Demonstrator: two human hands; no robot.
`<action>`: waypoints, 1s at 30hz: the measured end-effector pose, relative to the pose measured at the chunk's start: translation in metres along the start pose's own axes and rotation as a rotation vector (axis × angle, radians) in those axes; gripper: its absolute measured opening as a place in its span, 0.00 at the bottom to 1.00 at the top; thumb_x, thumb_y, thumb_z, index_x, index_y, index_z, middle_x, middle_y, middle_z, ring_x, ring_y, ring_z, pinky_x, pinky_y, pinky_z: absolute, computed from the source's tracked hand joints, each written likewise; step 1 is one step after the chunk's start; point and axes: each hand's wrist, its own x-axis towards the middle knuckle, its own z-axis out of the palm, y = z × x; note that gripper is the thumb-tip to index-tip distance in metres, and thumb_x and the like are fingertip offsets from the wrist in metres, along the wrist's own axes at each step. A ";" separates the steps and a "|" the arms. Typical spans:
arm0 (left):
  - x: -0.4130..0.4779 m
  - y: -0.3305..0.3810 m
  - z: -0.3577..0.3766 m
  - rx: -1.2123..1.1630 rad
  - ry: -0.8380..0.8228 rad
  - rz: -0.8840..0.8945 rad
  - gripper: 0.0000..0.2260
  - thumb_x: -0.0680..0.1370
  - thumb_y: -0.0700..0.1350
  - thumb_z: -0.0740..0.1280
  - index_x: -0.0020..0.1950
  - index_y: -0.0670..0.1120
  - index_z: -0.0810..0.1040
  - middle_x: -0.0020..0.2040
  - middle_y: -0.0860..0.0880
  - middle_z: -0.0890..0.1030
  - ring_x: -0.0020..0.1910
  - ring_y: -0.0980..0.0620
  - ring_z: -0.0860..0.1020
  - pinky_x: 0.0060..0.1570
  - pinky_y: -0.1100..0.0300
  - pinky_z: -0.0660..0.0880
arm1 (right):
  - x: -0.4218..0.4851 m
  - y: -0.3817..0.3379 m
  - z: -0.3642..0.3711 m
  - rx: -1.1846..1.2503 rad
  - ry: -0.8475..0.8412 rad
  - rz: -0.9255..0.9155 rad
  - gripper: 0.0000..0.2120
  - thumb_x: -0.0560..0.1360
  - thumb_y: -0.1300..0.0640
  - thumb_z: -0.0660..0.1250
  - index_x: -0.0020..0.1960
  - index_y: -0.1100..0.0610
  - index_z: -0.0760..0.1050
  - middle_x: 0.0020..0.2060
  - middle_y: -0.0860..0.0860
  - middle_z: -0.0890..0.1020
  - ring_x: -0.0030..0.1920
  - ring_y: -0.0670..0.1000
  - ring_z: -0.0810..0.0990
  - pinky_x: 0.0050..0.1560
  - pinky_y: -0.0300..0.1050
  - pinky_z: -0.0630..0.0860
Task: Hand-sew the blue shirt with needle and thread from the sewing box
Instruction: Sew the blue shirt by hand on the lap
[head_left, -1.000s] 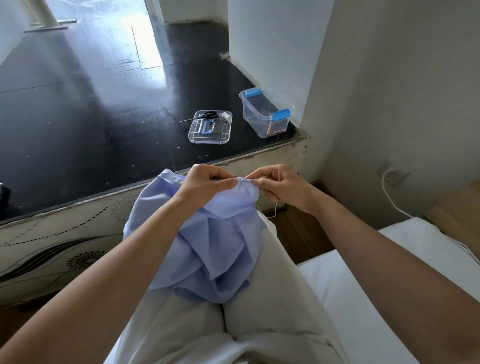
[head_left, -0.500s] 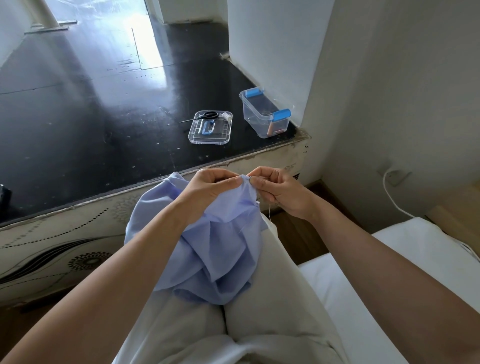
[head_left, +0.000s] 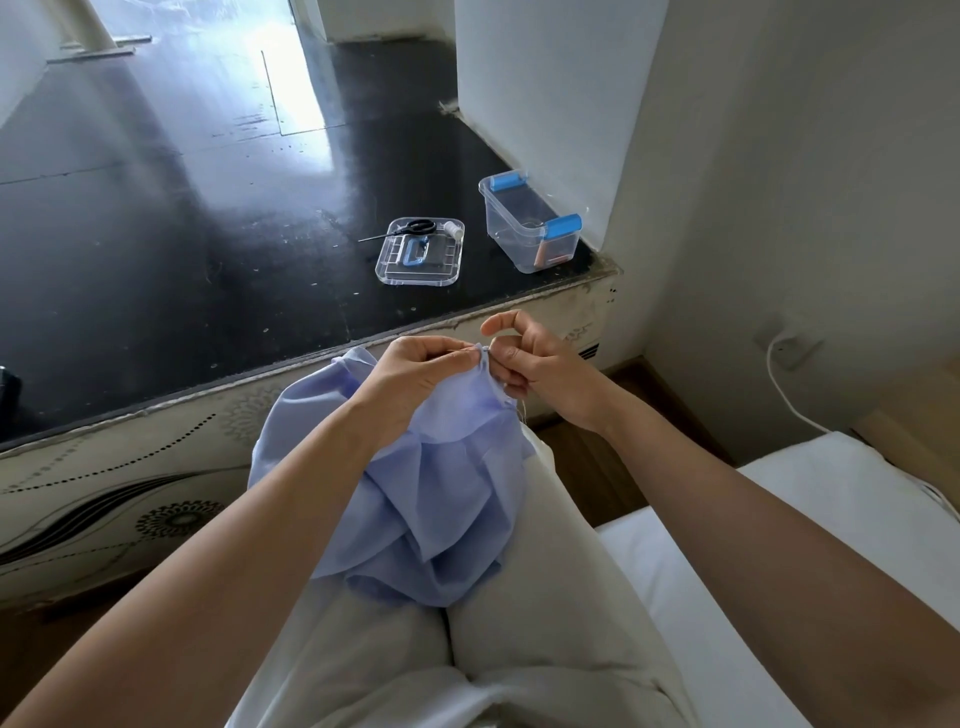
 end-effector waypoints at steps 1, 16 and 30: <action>0.001 0.000 0.000 0.007 0.013 -0.012 0.05 0.76 0.47 0.71 0.48 0.46 0.83 0.48 0.42 0.84 0.47 0.45 0.80 0.49 0.53 0.78 | 0.001 0.000 0.001 -0.015 0.009 -0.001 0.09 0.83 0.61 0.57 0.62 0.55 0.67 0.34 0.49 0.75 0.33 0.43 0.74 0.37 0.34 0.74; 0.002 -0.002 0.007 0.075 0.067 0.035 0.05 0.78 0.44 0.69 0.45 0.45 0.82 0.36 0.53 0.82 0.37 0.56 0.79 0.41 0.64 0.77 | 0.010 0.010 0.009 -0.423 0.424 -0.320 0.05 0.76 0.57 0.70 0.49 0.58 0.80 0.43 0.47 0.81 0.44 0.42 0.79 0.48 0.35 0.78; 0.007 -0.010 0.006 0.091 0.395 0.121 0.05 0.78 0.45 0.70 0.42 0.50 0.82 0.38 0.52 0.80 0.41 0.53 0.76 0.38 0.66 0.73 | 0.003 0.001 -0.029 0.181 1.030 -0.082 0.06 0.81 0.53 0.61 0.47 0.54 0.71 0.34 0.48 0.72 0.31 0.45 0.69 0.34 0.40 0.70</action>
